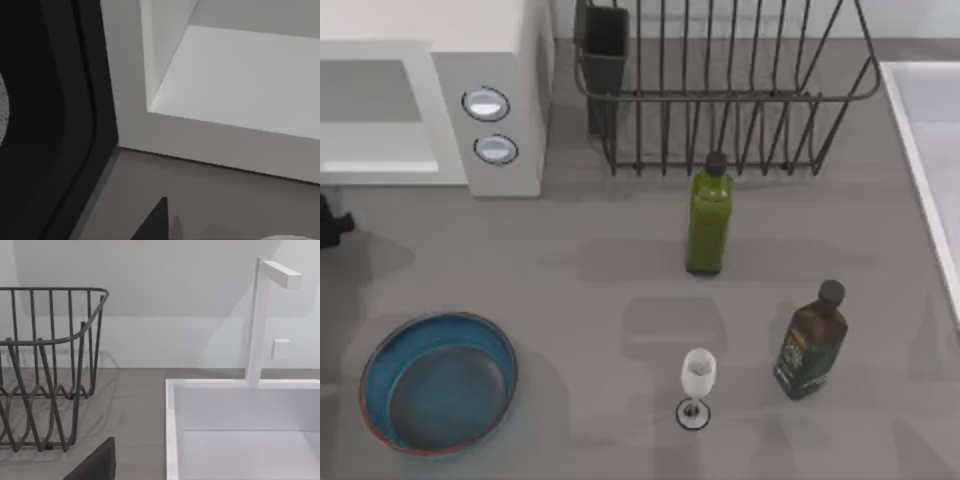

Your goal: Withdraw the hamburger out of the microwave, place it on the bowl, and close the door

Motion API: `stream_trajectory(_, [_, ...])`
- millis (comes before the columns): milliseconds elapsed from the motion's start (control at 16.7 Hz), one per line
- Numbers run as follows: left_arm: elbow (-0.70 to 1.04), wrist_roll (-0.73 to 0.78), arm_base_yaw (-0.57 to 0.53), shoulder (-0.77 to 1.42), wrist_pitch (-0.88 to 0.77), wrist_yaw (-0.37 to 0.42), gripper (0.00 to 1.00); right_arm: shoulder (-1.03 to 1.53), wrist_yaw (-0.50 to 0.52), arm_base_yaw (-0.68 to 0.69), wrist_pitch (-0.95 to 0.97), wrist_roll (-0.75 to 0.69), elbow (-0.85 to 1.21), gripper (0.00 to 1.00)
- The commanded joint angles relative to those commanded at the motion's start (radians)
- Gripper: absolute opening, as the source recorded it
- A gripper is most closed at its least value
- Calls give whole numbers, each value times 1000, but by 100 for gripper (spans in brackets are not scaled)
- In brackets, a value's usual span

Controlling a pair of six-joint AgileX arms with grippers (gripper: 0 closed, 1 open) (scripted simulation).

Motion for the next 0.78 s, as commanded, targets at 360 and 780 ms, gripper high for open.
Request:
stream_trajectory(360, [-275, 16, 50, -97, 194, 47, 0, 0, 0, 0, 0, 0, 0, 100])
stream_trajectory(780, [-279, 18, 47, -112, 188, 47, 0, 0, 0, 0, 0, 0, 0, 100])
